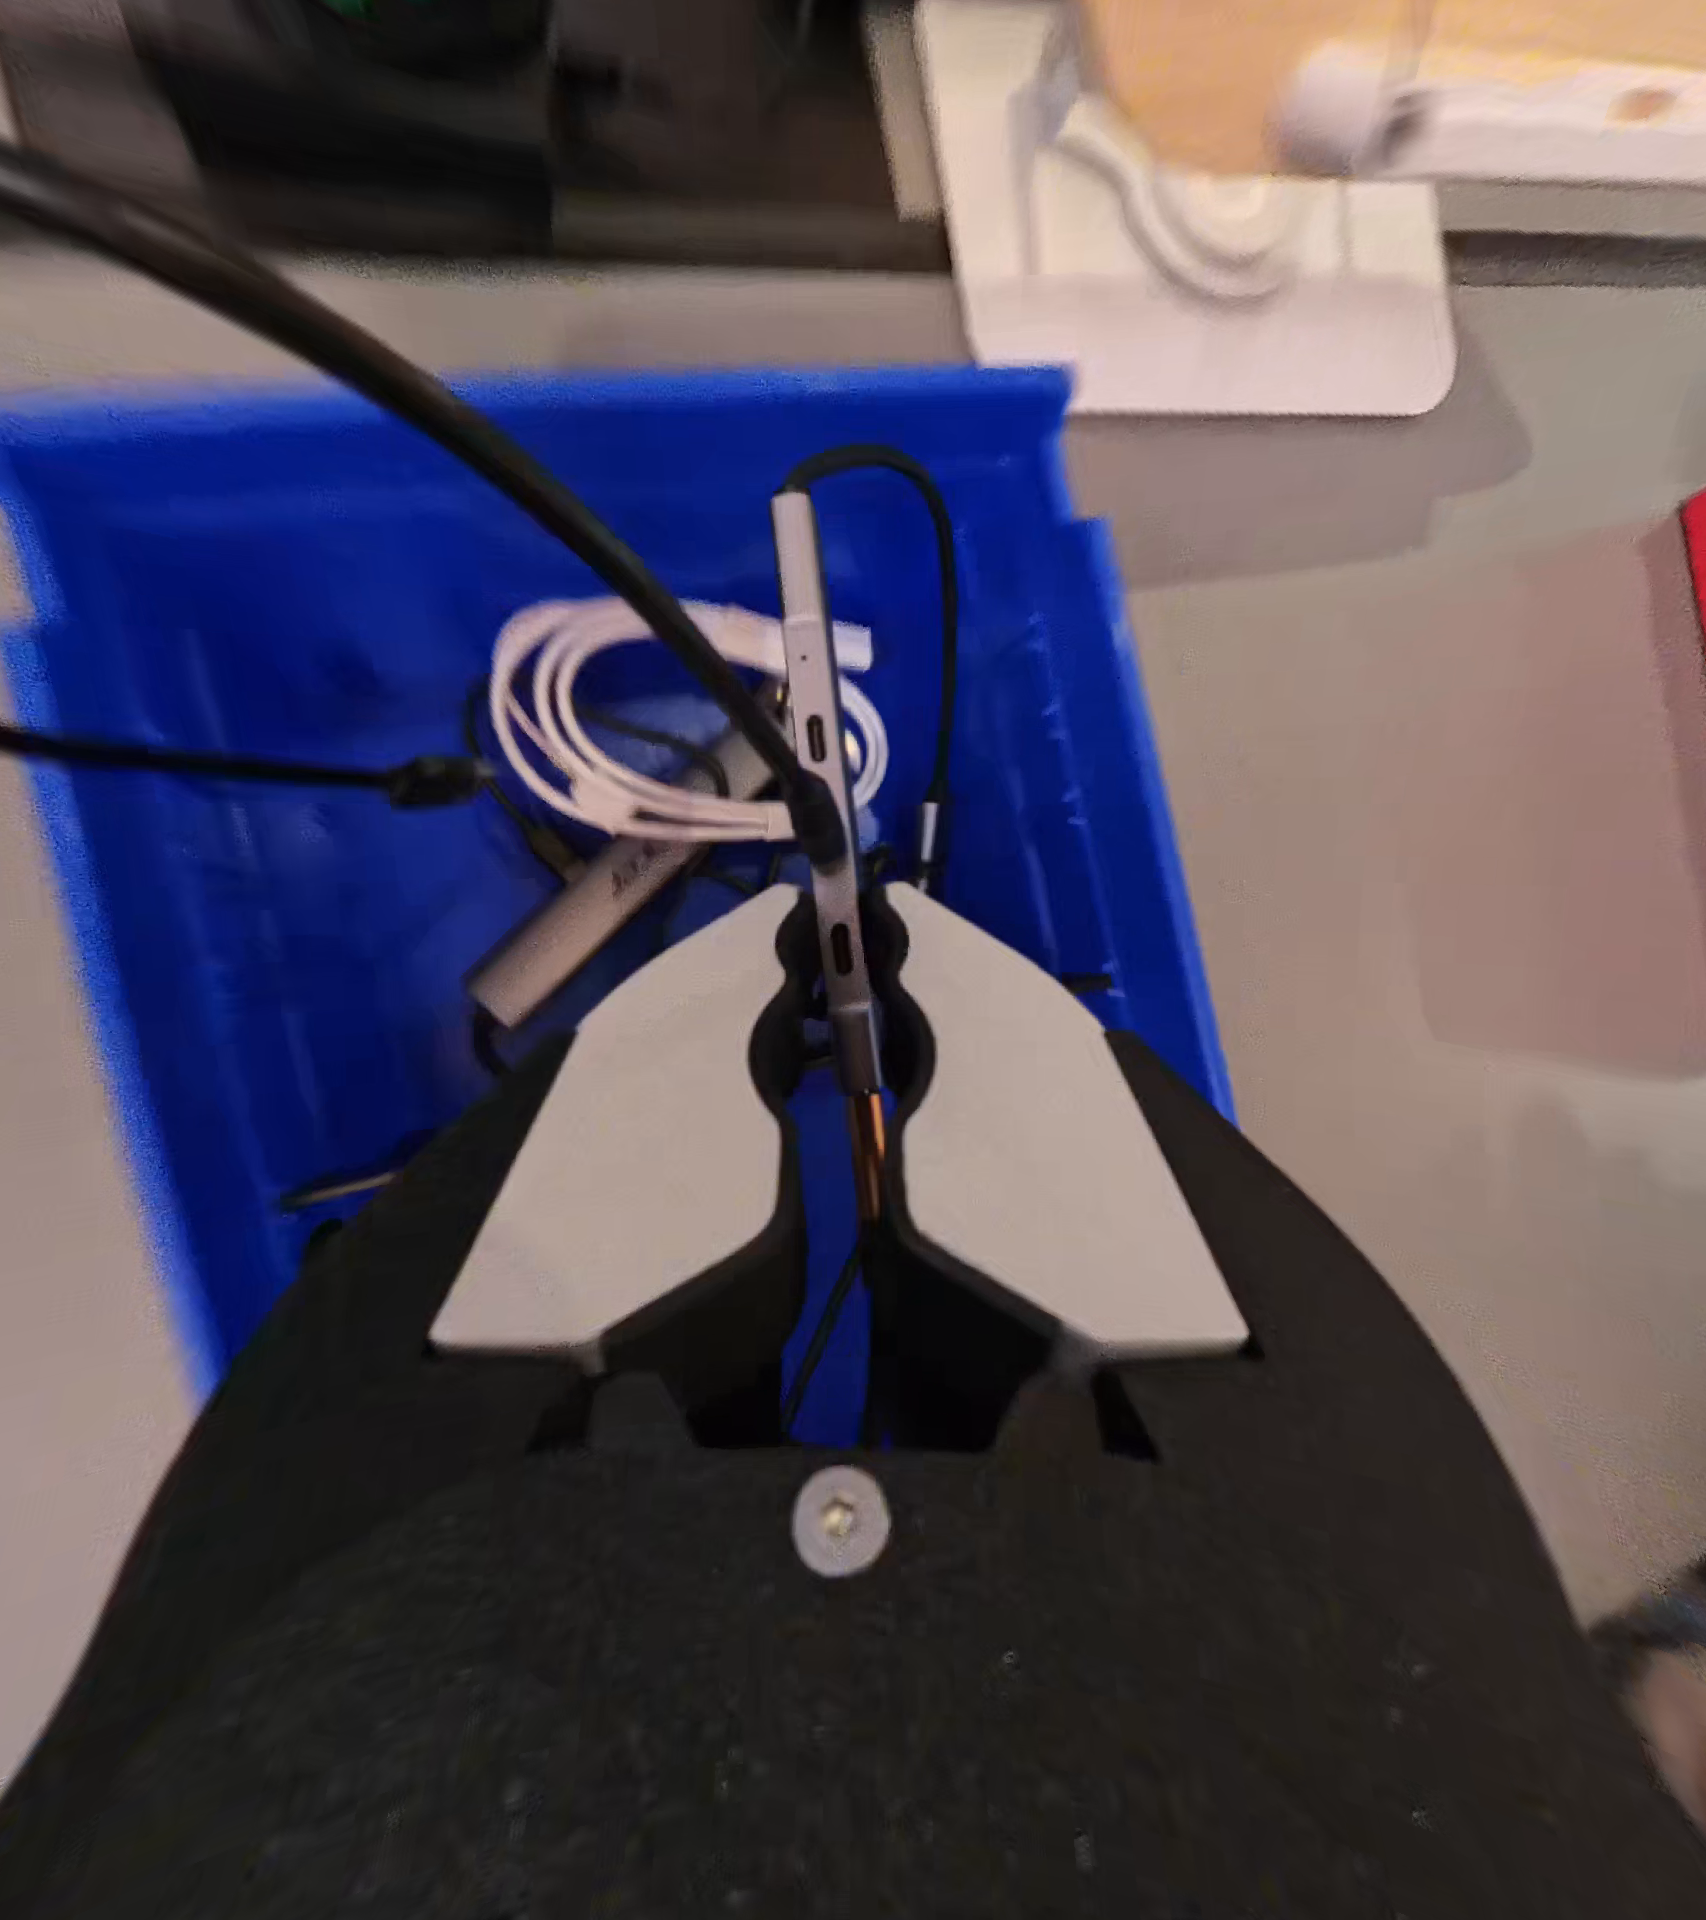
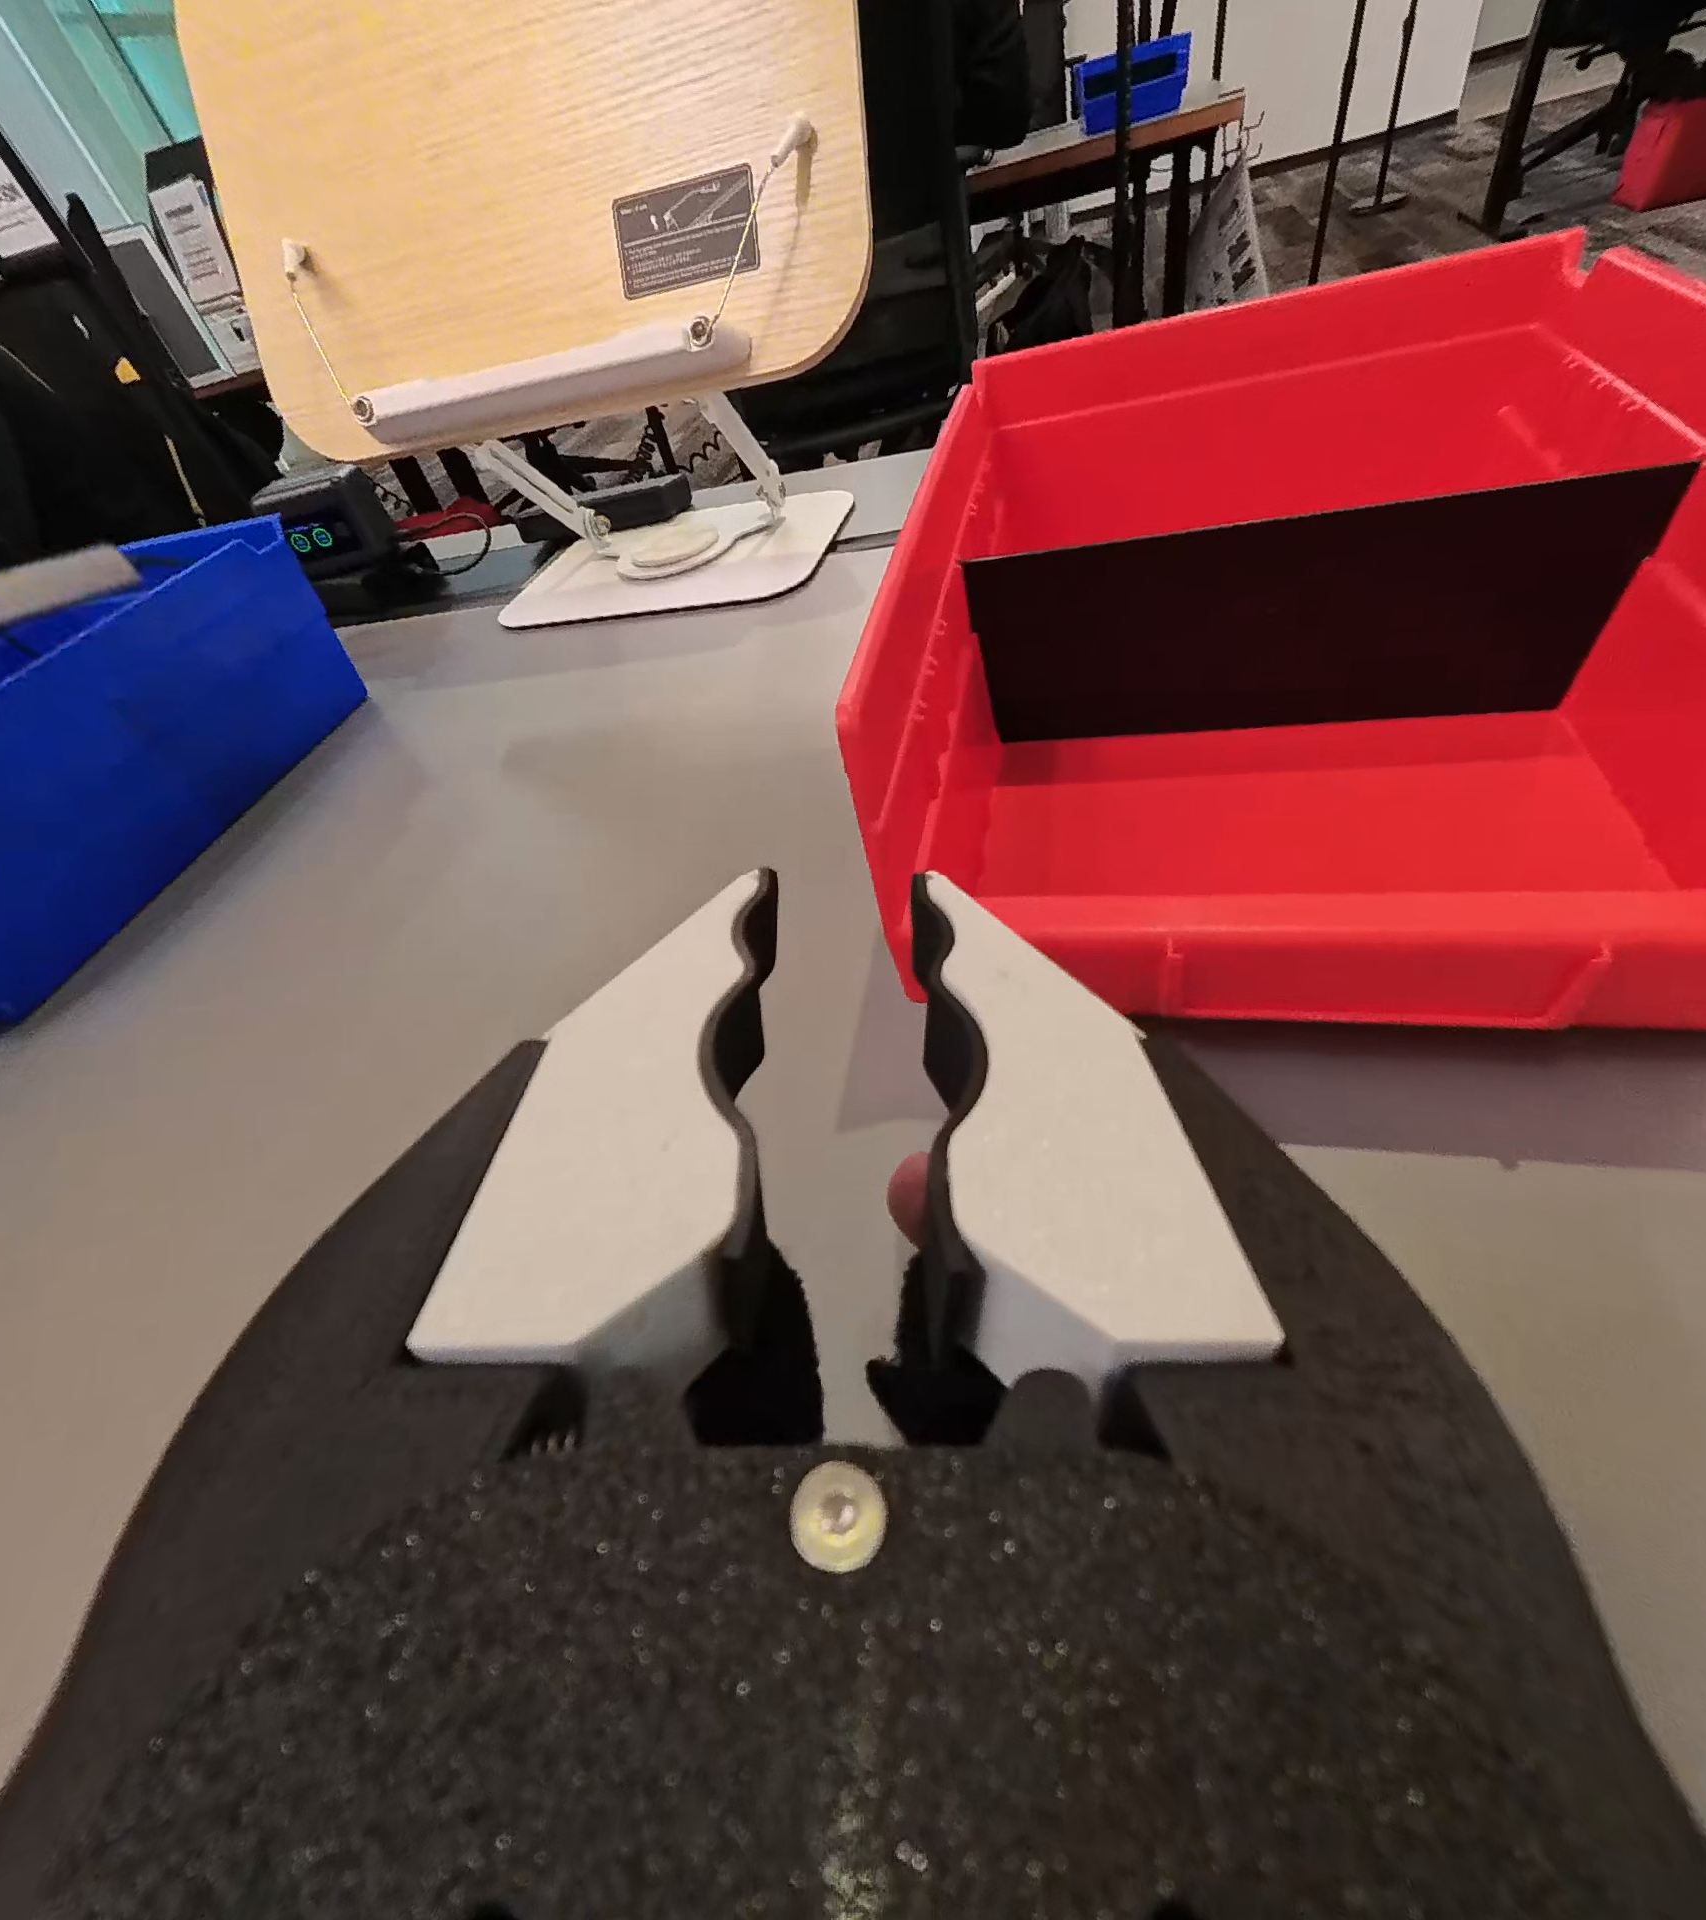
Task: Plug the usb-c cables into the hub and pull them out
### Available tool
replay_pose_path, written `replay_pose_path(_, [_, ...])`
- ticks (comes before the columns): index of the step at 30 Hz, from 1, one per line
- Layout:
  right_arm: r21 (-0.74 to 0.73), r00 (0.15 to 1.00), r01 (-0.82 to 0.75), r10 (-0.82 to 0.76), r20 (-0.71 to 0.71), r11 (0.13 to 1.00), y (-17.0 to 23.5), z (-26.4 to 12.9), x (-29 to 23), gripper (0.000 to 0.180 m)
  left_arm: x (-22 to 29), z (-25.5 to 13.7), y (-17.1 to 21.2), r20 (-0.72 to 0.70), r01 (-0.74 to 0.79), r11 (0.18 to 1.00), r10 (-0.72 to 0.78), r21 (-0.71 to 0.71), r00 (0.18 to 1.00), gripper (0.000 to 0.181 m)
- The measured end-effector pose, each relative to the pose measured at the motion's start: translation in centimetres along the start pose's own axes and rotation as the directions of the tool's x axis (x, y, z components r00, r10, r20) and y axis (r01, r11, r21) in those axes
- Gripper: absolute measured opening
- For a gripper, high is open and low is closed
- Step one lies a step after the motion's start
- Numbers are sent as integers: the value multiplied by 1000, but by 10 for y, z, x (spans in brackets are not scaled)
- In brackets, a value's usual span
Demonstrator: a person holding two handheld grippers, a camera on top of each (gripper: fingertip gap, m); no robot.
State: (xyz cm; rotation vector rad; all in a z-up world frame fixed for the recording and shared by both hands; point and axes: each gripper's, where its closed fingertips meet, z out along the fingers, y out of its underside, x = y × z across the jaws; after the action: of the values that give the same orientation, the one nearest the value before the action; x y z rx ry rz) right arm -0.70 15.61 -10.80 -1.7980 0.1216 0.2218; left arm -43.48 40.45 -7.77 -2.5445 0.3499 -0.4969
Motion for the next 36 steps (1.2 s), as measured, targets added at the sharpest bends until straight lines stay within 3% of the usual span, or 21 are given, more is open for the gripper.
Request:
replay_pose_path(4, [4, 1000, 7, -7, 3, 1000, 0, 0, -2, 25, 43, -62, -24, 170, -332, 924, 303, 189, 938, 9])
replay_pose_path(9, [33, 999, 27, -28, 27, 999, -6, -1, -12, 25, 149, -148, -32, 356, -658, 650, 554, 379, 753, 9])
replay_pose_path(13, [41, 992, 108, -111, 68, 993, -9, -5, -27, 29, 247, -177, 1, 343, -771, 422, 718, 477, 605, 9])
replay_pose_path(16, [88, 979, 148, -158, 127, 985, -16, -11, -43, 35, 304, -155, 46, 305, -827, 273, 836, 492, 457, 9])
replay_pose_path(19, [108, 946, 107, -134, 295, 988, -18, -19, -70, 38, 330, -106, 87, 341, -890, 135, 890, 436, 302, 9])
replay_pose_path(22, [124, 904, 63, -109, 414, 990, -21, -28, -90, 39, 339, -53, 122, 316, -908, 103, 917, 406, 245, 9])
replay_pose_path(24, [111, 887, 69, -112, 449, 991, -17, -30, -98, 39, 339, -31, 133, 398, -926, 43, 895, 375, 202, 9])
replay_pose_path(26, [35, 869, 0, -17, 494, 999, -9, -27, -105, 39, 341, -20, 142, 494, -940, -35, 857, 340, 147, 9])
replay_pose_path(31, [-36, 773, -230, 205, 600, 973, -20, -20, -126, 42, 366, -19, 169, 536, -886, -83, 821, 455, 198, 8])
replay_pose_path(34, [-90, 685, -299, 279, 673, 950, -23, -26, -134, 38, 368, -24, 172, 477, -849, -23, 836, 528, 273, 9])
replay_pose_path(36, [-42, 617, -352, 266, 741, 935, -39, -40, -139, 40, 365, -26, 170, 396, -812, 57, 851, 580, 343, 9])
